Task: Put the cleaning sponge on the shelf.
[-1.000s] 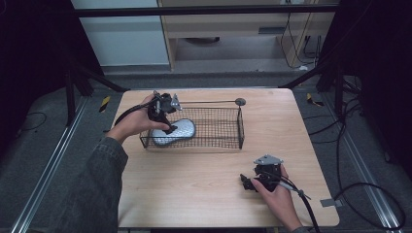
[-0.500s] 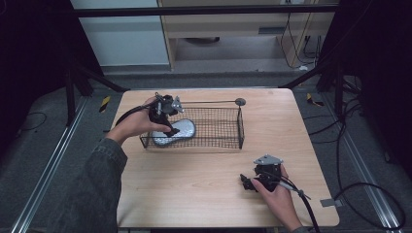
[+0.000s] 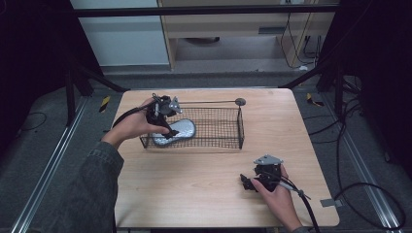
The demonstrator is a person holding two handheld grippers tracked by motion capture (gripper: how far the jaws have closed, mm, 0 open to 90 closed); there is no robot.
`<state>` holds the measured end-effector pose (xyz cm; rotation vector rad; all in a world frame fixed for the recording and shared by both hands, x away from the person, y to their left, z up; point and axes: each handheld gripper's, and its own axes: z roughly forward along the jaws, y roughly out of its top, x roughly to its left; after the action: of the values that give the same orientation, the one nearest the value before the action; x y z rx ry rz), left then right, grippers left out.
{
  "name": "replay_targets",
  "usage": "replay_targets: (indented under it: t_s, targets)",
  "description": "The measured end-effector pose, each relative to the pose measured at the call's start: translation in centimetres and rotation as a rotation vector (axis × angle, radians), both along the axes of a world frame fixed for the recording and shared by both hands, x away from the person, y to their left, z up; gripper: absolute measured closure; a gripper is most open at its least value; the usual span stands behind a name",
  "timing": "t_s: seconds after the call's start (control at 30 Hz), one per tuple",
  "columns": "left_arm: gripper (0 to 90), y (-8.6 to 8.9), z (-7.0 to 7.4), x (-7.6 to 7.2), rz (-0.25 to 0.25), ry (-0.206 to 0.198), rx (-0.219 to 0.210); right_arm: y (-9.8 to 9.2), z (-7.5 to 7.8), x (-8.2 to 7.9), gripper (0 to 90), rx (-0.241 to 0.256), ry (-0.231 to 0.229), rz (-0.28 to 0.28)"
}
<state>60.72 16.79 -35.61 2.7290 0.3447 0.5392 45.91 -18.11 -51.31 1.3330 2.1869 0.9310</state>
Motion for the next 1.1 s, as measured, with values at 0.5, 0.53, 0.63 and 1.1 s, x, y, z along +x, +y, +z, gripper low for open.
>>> replay_targets:
  t_s: [0.5, 0.53, 0.63, 1.1]
  targets:
    - [4.3, 0.5, 0.4, -2.2, 0.057, 0.032, -0.042, 0.0, 0.0, 0.0, 0.7, 0.0, 0.0, -0.001]
    - [4.4, 0.5, 0.4, -2.4, 0.06, 0.029, -0.046, 0.0, 0.0, 0.0, 0.7, -0.001, 0.001, -0.001]
    - [4.6, 0.4, 0.5, -3.2, 0.085, 0.03, -0.066, 0.0, 0.0, 0.0, 0.7, -0.001, 0.0, -0.001]
    - [4.3, -0.1, -0.4, -7.7, 0.125, 0.022, -0.11, 0.0, 0.0, -0.1, 0.7, -0.001, 0.0, -0.001]
